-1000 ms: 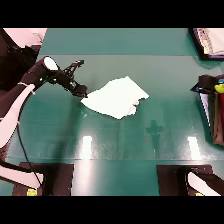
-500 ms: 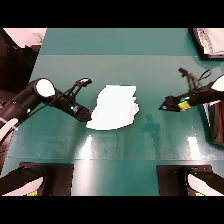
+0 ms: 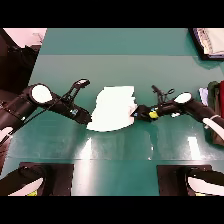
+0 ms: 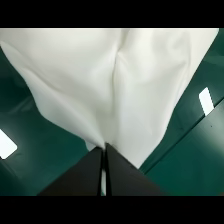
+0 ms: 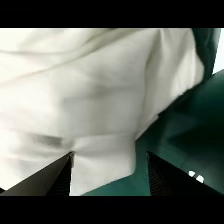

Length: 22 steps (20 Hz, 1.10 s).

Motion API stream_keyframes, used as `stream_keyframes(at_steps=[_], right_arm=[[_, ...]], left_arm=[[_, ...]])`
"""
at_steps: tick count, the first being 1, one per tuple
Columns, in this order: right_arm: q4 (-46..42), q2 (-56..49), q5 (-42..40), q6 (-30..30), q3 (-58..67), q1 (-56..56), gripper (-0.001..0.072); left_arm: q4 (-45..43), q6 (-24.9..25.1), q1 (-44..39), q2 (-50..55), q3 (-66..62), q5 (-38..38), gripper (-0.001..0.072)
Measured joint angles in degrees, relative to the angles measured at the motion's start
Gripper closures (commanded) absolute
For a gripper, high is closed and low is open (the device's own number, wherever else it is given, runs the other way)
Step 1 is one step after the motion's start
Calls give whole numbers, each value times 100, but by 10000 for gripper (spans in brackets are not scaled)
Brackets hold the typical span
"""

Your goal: Fold the shirts.

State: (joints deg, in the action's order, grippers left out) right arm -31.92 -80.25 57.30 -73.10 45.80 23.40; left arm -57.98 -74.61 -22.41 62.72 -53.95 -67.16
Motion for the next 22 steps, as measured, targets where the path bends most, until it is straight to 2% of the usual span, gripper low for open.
stream_keyframes(at_steps=[1, 2, 5, 7, 11, 14, 17, 19, 22], right_arm=[[210, -111, -48, 140, -13, 107, 572], [402, -184, -81, 302, -22, 199, 692], [769, -105, -181, 699, -37, 334, 694], [914, 304, -212, 841, -39, 278, 694], [1025, 1945, -280, 872, -39, -118, 695], [796, 3368, -380, 365, 9, -492, 696], [-96, 4240, -140, -485, 380, -820, 696], [-787, 4385, 280, -942, 796, -979, 696], [-1497, 4044, 1156, -1429, 1360, -1062, 695]], left_arm=[[0, -11, -2, -7, -42, 4, 683], [-2, -17, -2, -7, -103, 9, 683], [-210, -109, -4, -11, -505, -26, 684], [-680, -332, -4, -11, -1126, -232, 684], [-1486, -610, -4, -13, -3104, -1054, 684], [-1631, -697, -11, -17, -4728, -1482, 684], [-1432, -734, -11, -17, -5829, -1663, 684], [-1172, -763, -11, -15, -6083, -1746, 684], [-1001, -776, -9, 11, -5757, -1888, 684]])
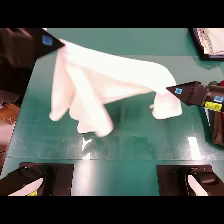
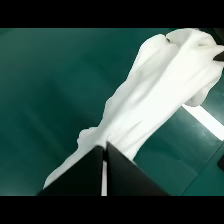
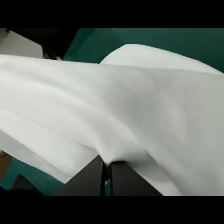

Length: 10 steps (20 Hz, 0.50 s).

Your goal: Fold the shirts.

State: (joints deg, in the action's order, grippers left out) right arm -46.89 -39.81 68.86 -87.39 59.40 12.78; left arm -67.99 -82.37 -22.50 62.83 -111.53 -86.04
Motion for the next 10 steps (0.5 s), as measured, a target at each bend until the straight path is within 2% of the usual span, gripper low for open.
stream_keyframes(at_steps=[4, 10], right_arm=[[-466, -841, 503, -271, 289, 249, 695], [-595, -2225, 203, -258, 385, 509, 694]], left_arm=[[-179, 236, 4, 299, 1054, 44, 683], [-632, 570, 149, 1838, 1888, 1231, 680]])
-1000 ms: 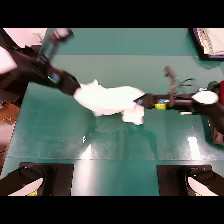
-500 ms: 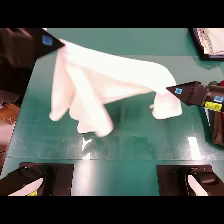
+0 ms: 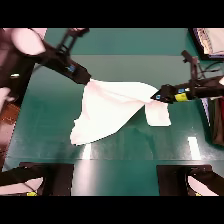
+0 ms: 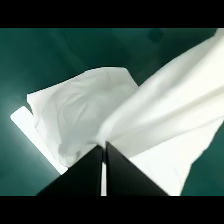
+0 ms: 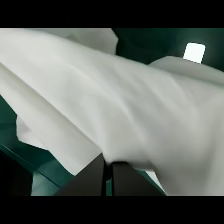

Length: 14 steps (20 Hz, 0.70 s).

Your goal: Fold the shirts.

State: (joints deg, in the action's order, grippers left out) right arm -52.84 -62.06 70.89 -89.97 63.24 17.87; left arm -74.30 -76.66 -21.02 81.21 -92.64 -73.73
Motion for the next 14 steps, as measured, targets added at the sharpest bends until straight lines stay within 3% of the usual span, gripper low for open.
stream_keyframes(at_steps=[1, 2, 3, 4, 6, 11, 14], right_arm=[[-20, -201, -81, 13, 7, -28, 694], [-46, -367, -149, 22, 9, -70, 693], [-87, -514, -205, 33, 15, -120, 693], [-293, -647, -201, 46, 15, -192, 693], [-306, -852, -280, 48, 17, -256, 693], [-382, -1058, -323, 81, 17, -334, 694], [-422, -1088, -332, 131, 15, -363, 693]], left_arm=[[-15, -28, 96, 210, 7, 107, 680], [-7, -68, 234, 376, 0, 157, 611], [-26, -111, 385, 490, -9, 177, 244], [-192, -155, 597, 557, -28, 149, 20], [48, -299, 949, 621, -61, 83, 62], [496, -468, 1679, 570, 15, -391, 62], [525, -448, 1928, 59, 789, -498, 62]])
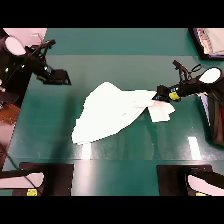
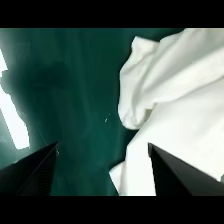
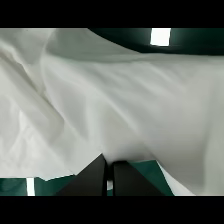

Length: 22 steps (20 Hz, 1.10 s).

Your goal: Fold the shirts.

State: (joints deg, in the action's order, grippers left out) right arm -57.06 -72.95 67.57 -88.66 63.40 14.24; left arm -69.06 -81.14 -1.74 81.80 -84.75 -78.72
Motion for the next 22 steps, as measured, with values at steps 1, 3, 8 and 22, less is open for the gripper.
stream_keyframes(at_steps=[1, 3, 8, 22], right_arm=[[2, -4, -13, 20, 2, 0, 693], [-7, -11, -76, 44, 2, -11, 693], [-11, -15, -221, 76, 2, -11, 693], [2, -15, -249, 90, 2, -11, 693]], left_arm=[[72, 33, 24, -284, 463, -15, 61], [87, 90, 98, -935, 1547, 61, 61], [839, 267, 131, -2389, 4170, 402, 61], [2649, 1058, 140, -2955, 6297, 1351, 683]])
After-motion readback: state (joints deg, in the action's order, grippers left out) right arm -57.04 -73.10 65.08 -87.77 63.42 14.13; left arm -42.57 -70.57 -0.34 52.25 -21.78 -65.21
